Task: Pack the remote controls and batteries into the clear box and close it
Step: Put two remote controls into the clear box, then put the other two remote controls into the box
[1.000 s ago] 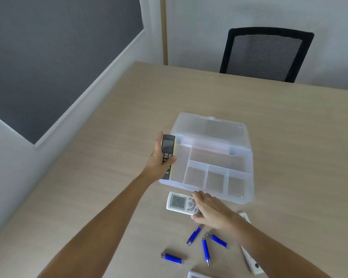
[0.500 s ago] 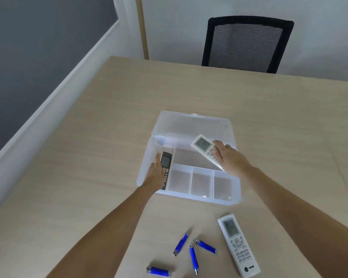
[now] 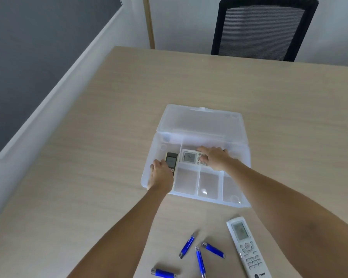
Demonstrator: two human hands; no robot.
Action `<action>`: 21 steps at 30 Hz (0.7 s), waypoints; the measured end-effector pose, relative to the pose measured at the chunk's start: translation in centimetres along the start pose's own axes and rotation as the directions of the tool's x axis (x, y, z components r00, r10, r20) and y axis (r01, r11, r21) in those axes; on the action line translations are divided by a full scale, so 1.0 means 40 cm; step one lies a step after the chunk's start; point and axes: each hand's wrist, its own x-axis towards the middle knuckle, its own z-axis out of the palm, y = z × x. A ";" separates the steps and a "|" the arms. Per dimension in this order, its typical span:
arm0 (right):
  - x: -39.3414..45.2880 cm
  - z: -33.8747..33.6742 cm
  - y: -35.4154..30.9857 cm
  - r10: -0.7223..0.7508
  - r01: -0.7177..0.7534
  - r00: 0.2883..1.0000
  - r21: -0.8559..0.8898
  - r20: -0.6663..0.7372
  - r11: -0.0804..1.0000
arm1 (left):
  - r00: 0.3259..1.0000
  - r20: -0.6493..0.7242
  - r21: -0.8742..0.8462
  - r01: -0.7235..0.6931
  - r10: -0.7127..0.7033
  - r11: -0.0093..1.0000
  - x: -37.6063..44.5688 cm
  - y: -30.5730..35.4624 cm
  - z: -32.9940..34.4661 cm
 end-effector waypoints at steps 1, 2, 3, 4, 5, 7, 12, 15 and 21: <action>-0.001 0.000 -0.002 0.002 -0.002 1.000 0.032 0.016 0.999 | 1.000 -0.010 -0.007 0.000 0.000 1.000 -0.002 0.001 0.000; -0.006 -0.001 -0.007 -0.008 0.006 1.000 0.059 0.026 0.998 | 1.000 -0.027 -0.019 0.002 -0.002 1.000 -0.005 0.002 -0.002; -0.012 0.000 -0.012 -0.026 0.023 0.999 0.084 0.038 0.996 | 0.999 -0.042 -0.038 0.006 -0.008 0.999 -0.008 0.004 -0.005; -0.020 -0.001 -0.022 -0.043 0.038 0.998 0.102 0.052 0.994 | 0.998 -0.060 -0.063 0.007 -0.011 0.998 -0.010 0.004 -0.008; -0.029 -0.002 -0.032 -0.037 0.030 0.998 0.117 0.051 0.993 | 0.997 -0.081 -0.091 -0.002 -0.005 0.996 -0.011 0.004 -0.012; -0.050 -0.008 -0.045 -0.027 0.022 0.999 0.174 0.029 0.984 | 0.988 -0.144 -0.173 -0.080 0.055 0.982 -0.011 -0.005 -0.017; -0.171 -0.031 -0.007 -0.046 0.105 0.969 0.235 -0.244 0.966 | 0.858 -0.401 -0.269 -0.445 0.321 0.854 -0.097 -0.034 -0.020; -0.281 -0.014 0.033 -0.024 0.174 0.884 0.282 -0.466 0.944 | 0.774 -0.431 -0.183 -0.578 0.463 0.796 -0.183 -0.065 -0.001; -0.494 0.121 0.097 0.099 0.110 0.854 0.364 -0.510 0.925 | 0.772 -0.171 -0.092 -0.631 0.612 0.771 -0.325 -0.134 0.042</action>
